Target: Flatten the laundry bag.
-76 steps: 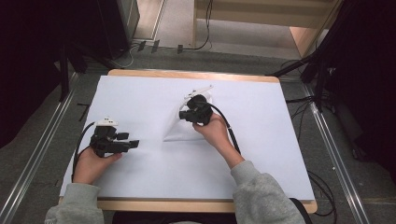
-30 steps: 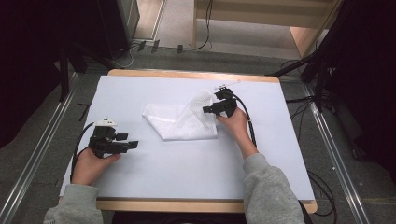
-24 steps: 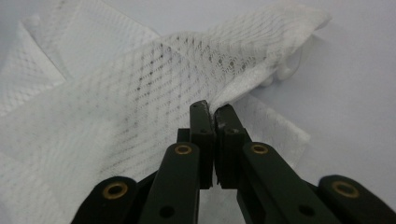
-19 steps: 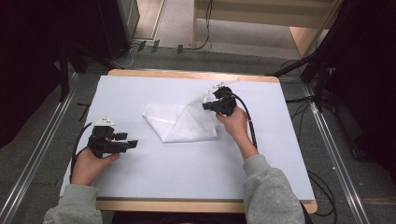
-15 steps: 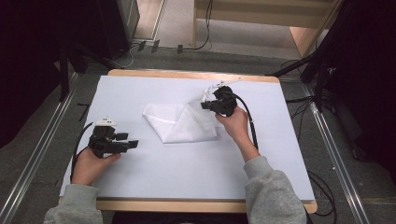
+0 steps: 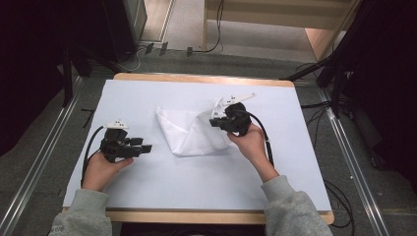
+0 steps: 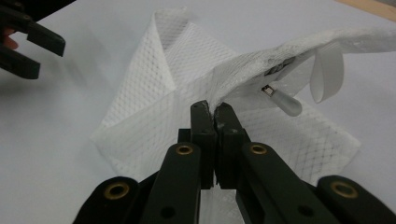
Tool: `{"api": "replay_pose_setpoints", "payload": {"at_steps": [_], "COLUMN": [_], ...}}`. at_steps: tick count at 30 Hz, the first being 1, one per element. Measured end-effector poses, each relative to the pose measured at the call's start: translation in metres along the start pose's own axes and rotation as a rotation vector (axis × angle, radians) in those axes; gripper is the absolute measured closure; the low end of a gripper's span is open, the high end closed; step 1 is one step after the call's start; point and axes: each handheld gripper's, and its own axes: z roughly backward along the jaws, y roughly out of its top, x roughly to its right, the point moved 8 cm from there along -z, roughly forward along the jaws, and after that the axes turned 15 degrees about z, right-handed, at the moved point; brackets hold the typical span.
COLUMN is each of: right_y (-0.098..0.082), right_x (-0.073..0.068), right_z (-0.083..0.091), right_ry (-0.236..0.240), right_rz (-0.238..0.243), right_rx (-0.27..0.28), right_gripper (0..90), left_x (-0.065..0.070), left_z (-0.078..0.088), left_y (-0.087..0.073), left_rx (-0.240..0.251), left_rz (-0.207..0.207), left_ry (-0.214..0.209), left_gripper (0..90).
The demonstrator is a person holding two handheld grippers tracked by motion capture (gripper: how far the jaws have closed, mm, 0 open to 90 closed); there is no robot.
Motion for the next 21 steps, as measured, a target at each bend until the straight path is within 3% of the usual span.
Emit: {"api": "replay_pose_setpoints", "payload": {"at_steps": [6, 7, 8, 11, 16, 21], "right_y": [-0.008, -0.012, -0.012, -0.016, -0.018, -0.02], "right_x": [-0.012, -0.015, -0.015, -0.021, -0.026, -0.03], "right_z": [0.007, 0.007, 0.007, 0.009, 0.012, 0.014], "right_ry": [0.024, 0.032, 0.032, 0.032, 0.033, 0.034], "right_rz": [-0.015, -0.02, -0.02, -0.019, -0.017, -0.016], "right_rx": [0.006, 0.005, 0.005, 0.0, 0.005, 0.004], "right_gripper": [89.8, 89.8, 89.8, 89.7, 89.7, 89.7], "left_x": [0.01, 0.013, 0.016, 0.025, 0.033, 0.029], "left_z": [-0.009, -0.011, -0.013, -0.021, -0.053, -0.069], "left_y": [0.007, 0.009, 0.011, 0.014, 0.019, 0.016], "left_rx": [-0.019, -0.019, -0.023, -0.045, -0.099, -0.145], "left_rz": [-0.001, 0.003, 0.007, 0.01, 0.002, 0.011], "left_ry": [-0.035, -0.045, -0.059, -0.105, -0.123, -0.127], "left_gripper": [53.4, 60.9, 60.9, 81.5, 87.3, 88.6]}}
